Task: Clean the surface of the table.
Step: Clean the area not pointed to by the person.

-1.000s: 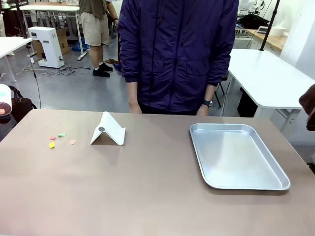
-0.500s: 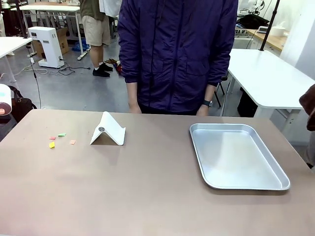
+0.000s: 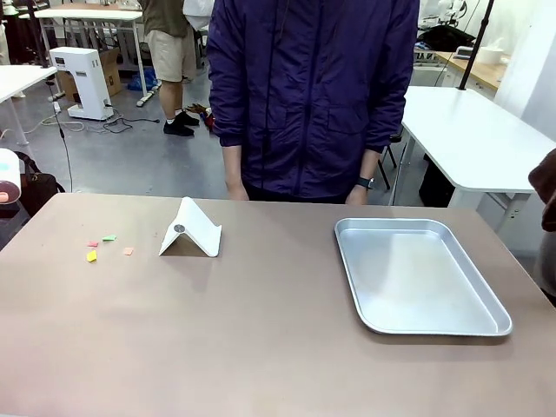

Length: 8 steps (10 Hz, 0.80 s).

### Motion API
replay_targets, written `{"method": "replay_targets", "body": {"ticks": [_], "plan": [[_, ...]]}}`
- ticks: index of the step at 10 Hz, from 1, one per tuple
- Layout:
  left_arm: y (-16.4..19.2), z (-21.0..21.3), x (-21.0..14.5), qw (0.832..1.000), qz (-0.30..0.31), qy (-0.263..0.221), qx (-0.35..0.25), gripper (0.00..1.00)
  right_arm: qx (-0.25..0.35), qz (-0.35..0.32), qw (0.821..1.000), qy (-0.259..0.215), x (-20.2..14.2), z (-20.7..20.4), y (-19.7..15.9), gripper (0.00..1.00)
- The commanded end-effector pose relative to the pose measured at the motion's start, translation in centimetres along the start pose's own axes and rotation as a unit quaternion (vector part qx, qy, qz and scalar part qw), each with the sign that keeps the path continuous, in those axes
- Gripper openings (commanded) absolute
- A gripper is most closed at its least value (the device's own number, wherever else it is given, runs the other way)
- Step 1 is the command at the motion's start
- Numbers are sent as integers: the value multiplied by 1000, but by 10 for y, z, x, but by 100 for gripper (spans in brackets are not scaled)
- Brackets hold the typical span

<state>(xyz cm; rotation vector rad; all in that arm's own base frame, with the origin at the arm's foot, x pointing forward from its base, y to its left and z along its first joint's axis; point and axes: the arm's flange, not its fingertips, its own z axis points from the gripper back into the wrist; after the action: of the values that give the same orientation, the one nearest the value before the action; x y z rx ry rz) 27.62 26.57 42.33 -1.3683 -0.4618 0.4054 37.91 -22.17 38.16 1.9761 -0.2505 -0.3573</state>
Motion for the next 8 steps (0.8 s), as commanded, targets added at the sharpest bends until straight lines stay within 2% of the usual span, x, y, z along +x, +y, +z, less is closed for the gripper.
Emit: {"method": "replay_targets", "body": {"ticks": [1,3,4,5,6,8], "plan": [[-2,1,-2,1000,-2,3,2,0,6,-1,1000,3,-1,-1,7,8],[-2,1,-2,1000,-2,3,2,0,6,-1,1000,3,-1,-1,7,8],[0,0,0,1000,0,0,0,20,6,-1,1000,3,-1,-1,7,8],[-9,-14,1,998,-23,-11,59,20,6,-1,1000,3,-1,-1,7,8],[-16,-25,4,995,-29,-16,94,20,6,-1,1000,3,-1,-1,7,8],[-19,-43,12,986,-2,11,169,20,6,-1,1000,3,-1,-1,7,8]]}}
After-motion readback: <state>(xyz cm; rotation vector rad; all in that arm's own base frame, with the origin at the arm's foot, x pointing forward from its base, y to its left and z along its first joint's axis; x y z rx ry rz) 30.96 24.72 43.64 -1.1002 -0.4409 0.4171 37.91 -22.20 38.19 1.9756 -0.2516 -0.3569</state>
